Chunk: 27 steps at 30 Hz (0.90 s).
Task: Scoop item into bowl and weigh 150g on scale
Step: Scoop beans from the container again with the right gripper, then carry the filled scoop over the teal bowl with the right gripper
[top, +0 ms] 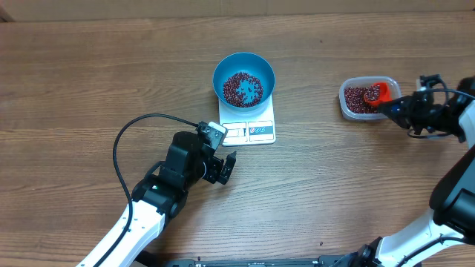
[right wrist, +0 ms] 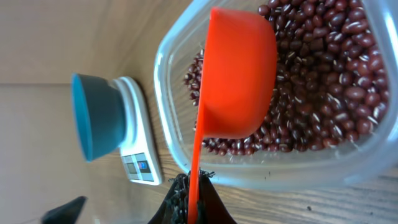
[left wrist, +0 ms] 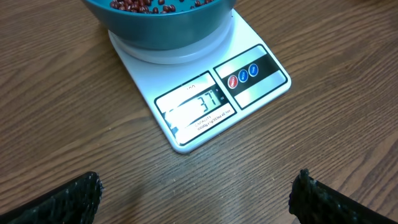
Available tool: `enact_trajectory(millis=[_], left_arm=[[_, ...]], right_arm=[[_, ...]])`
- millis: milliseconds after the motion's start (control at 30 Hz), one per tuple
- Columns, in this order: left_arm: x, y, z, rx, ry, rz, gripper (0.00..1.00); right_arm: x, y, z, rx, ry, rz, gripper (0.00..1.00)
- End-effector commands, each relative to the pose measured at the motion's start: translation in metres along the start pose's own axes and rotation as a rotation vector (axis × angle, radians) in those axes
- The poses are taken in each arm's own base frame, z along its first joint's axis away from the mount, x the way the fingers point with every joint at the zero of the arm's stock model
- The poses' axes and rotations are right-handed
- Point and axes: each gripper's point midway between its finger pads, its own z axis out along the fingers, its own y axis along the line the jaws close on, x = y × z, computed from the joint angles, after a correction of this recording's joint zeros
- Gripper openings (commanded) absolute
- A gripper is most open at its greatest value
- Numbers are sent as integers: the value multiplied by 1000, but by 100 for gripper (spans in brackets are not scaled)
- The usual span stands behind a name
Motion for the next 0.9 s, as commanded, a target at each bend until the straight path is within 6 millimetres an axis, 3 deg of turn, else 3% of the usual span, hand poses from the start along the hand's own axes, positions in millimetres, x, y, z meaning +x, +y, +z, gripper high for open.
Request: enact_trajectory(millis=[0,467,667,867], left_arm=[[2,2,2,-11,8,-6,100],[2,2,2,-11,8,-6,100],[2,2,2,-11,8,-6,99],[2,2,2,-11,8,-6,100]], right_arm=[[-1,11,-7,-118,-19,24,4],[10,55,-19,-360,-20,-27,4],[21,77,-3,-377,38,-76,4],[32,118,21,-433,122,-159,4]])
